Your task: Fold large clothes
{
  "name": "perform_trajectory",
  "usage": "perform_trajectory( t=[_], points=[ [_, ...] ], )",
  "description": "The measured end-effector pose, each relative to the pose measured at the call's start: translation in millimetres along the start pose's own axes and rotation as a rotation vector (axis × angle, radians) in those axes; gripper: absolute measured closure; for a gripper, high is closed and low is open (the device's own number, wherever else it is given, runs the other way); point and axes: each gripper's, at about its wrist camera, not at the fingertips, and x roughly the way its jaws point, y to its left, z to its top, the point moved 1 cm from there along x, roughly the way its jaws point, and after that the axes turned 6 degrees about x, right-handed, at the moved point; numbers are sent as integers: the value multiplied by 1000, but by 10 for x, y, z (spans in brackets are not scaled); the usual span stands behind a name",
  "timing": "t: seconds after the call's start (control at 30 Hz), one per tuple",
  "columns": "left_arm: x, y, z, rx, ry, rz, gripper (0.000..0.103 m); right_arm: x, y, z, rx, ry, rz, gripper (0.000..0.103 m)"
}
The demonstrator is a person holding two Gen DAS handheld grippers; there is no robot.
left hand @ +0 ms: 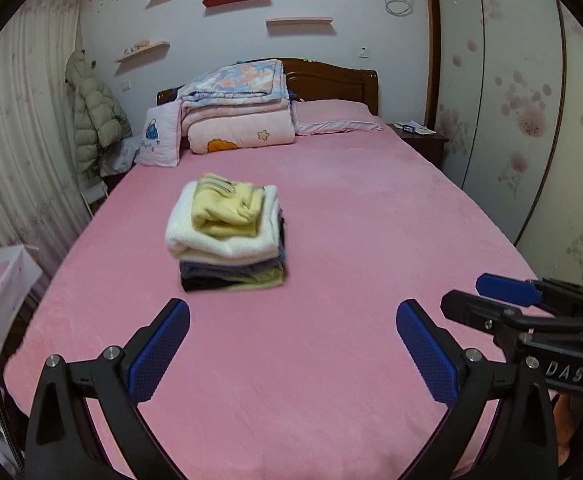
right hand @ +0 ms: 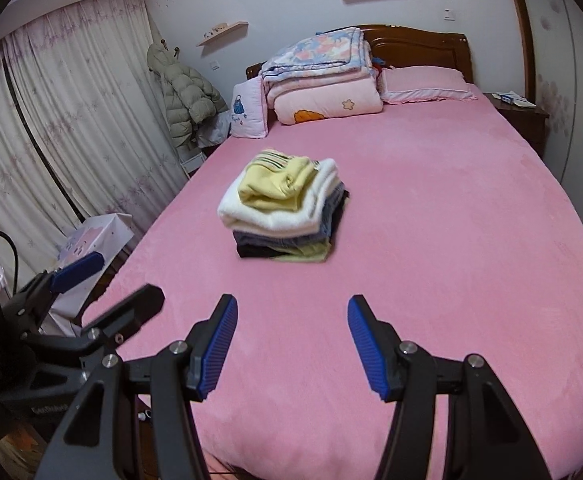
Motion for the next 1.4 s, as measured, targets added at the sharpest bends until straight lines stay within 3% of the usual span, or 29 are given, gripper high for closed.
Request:
perform_trajectory(
  t=[0.37,0.5,0.8,1.4],
  points=[
    [118,-306,-792,-92,72,20,0,-200,-372,-890,68,-76,-152,45],
    [136,-340,-957,-129,81,22,0,-165,-486,-1074,118,-78,-145,45],
    [214,-395,-1105,-118,126,27,0,4,-538,-1251,132,-24,-167,45],
    [328,-409,-1126,-122,170,31,1,51,-505,-1317,113,-26,-196,45]
  ],
)
